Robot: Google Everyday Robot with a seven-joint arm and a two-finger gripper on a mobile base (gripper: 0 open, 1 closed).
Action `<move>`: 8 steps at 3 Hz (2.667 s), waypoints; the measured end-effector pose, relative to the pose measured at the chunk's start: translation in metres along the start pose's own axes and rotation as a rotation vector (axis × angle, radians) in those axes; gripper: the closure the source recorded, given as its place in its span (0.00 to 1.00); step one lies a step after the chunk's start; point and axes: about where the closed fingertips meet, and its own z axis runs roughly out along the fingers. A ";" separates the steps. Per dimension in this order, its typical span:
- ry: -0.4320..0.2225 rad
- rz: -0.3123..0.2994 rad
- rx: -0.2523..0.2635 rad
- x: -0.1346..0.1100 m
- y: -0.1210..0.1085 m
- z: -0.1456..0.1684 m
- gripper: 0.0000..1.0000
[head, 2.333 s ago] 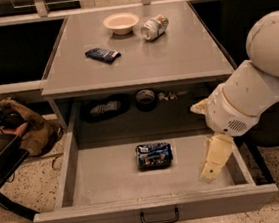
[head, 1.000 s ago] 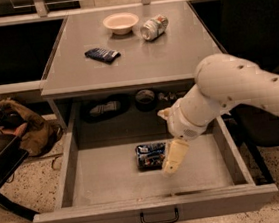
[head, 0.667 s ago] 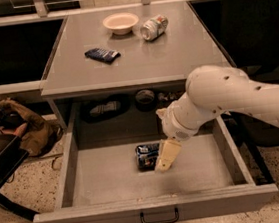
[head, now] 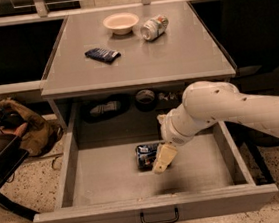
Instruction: Pick pepsi can from top drawer and place on counter
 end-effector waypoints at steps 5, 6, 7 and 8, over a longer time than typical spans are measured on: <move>-0.047 0.059 -0.067 0.014 0.017 0.051 0.00; -0.047 0.059 -0.067 0.014 0.017 0.051 0.19; -0.047 0.059 -0.067 0.014 0.017 0.051 0.42; -0.047 0.059 -0.067 0.014 0.017 0.051 0.65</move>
Offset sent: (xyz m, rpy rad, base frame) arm 0.0037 0.0010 -0.0466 0.0522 0.0528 -0.0381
